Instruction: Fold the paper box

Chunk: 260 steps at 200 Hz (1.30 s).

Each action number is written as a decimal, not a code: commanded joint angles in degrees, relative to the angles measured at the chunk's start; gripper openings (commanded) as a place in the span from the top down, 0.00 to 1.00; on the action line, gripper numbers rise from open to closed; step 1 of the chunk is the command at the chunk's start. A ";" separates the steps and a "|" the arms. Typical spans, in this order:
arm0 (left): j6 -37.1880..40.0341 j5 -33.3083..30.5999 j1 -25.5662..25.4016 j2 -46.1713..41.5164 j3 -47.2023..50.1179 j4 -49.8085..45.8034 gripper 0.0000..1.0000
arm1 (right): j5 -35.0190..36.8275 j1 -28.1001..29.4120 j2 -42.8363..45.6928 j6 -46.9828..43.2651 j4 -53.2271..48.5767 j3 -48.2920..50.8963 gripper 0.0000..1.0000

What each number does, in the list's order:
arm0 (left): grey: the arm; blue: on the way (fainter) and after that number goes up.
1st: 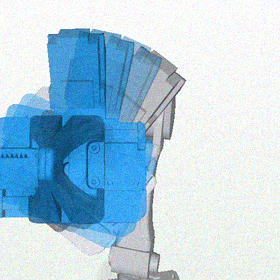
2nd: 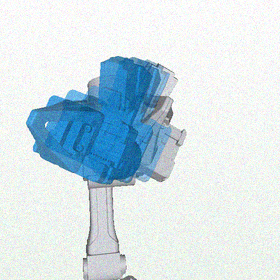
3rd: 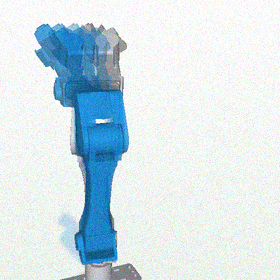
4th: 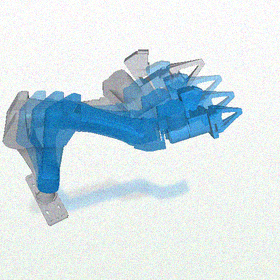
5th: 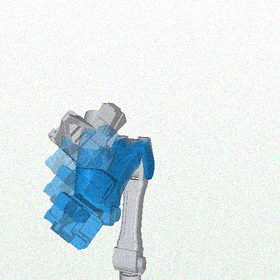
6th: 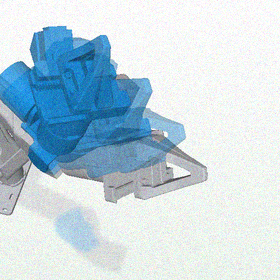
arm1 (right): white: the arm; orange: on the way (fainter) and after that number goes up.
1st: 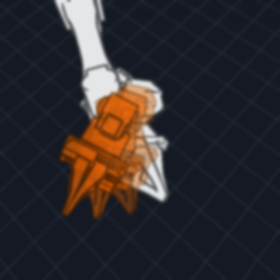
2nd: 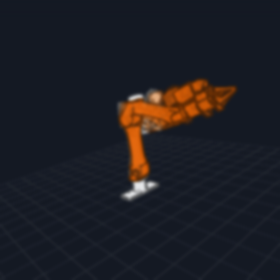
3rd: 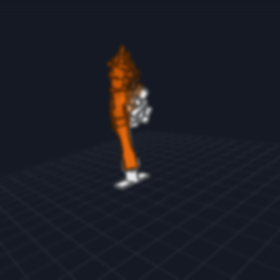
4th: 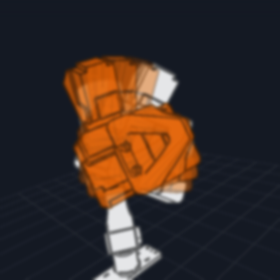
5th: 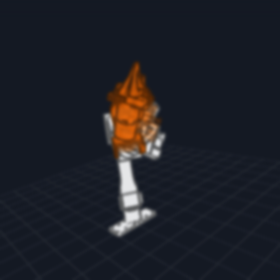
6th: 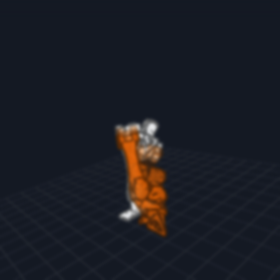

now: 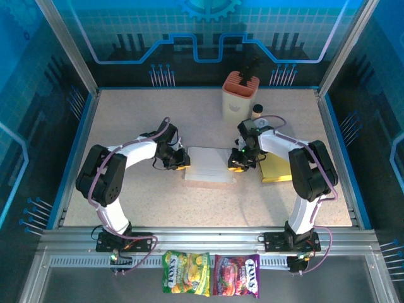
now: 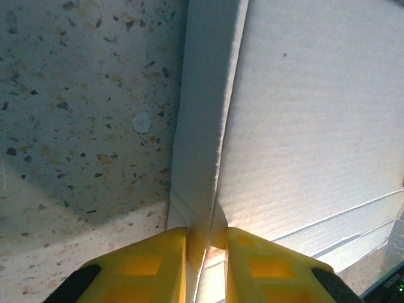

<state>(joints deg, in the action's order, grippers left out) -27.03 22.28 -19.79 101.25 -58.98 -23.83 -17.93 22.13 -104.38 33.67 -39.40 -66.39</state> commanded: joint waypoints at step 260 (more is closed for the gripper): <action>-6.54 3.76 3.68 -4.84 13.33 10.38 0.98 | -19.84 -5.17 2.80 -5.02 21.58 11.49 0.24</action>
<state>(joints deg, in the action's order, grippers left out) -32.21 27.70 -17.06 96.25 -48.01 -11.03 -32.75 17.54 -100.05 29.06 -21.10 -55.79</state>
